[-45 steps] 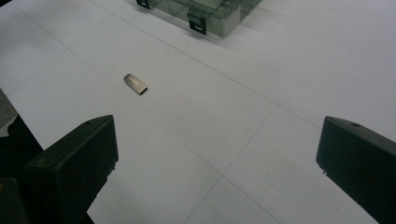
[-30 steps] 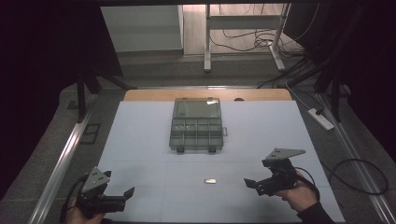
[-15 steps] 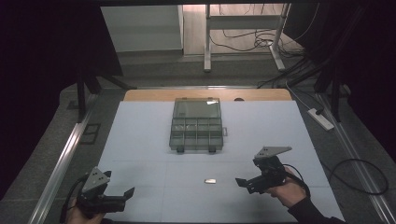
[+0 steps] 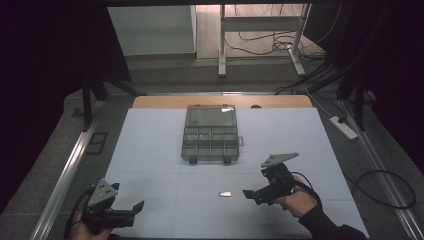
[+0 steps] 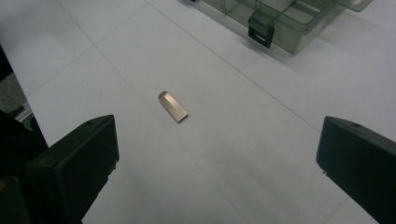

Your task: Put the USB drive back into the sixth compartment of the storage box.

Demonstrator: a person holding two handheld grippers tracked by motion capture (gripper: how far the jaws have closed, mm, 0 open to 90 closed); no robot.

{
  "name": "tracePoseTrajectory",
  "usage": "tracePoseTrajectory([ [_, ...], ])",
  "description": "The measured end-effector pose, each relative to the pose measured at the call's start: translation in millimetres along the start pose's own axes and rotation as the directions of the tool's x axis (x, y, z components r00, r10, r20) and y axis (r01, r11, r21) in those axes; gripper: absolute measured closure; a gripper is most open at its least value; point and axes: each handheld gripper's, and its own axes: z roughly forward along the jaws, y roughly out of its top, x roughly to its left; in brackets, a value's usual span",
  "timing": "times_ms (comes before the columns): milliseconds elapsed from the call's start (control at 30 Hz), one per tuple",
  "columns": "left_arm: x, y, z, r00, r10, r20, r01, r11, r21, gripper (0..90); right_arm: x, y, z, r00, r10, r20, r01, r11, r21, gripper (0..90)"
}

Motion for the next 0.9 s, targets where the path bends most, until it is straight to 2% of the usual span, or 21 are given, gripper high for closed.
tracePoseTrajectory([
  [567,-0.3,0.1,0.0,1.0,0.006,0.0,-0.006,1.0,0.001,2.9,6.8,14.4,22.2,0.9991,-0.043,0.004,0.042,0.996,0.079,0.0],
  [900,-0.4,0.1,-0.1,1.0,0.01,0.001,-0.01,1.0,-0.001,2.9,12.8,24.0,38.8,0.9975,-0.069,-0.011,0.07,0.988,0.14,0.0],
])
